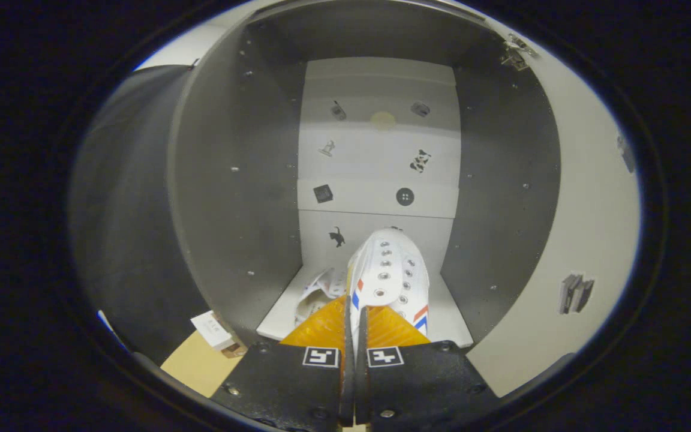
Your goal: Open the shoe cabinet door, grab the shoes and put them into the shoe cabinet, then close the shoe cabinet door.
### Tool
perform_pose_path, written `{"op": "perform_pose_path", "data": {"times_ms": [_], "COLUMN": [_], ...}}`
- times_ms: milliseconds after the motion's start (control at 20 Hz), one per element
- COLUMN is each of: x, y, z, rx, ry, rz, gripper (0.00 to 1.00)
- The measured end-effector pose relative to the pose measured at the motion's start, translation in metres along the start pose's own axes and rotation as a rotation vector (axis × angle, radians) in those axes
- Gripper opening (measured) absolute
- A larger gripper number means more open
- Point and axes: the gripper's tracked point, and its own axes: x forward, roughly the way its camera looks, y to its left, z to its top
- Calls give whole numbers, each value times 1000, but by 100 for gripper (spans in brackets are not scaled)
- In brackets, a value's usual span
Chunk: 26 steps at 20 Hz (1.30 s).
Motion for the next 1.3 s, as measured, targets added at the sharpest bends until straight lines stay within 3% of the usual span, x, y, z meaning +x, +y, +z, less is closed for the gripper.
{"op": "perform_pose_path", "data": {"times_ms": [450,650,750,850,1100,1300], "x": [126,154,161,159,153,132], "y": [-53,-28,-32,-28,-31,-30], "z": [-30,-61,-55,-55,-53,-42], "rx": [-58,19,17,19,47,7], "ry": [111,199,187,179,157,131], "rz": [-108,-21,-40,-46,-88,-115], "gripper": [4,4,6,11,41,58]}}
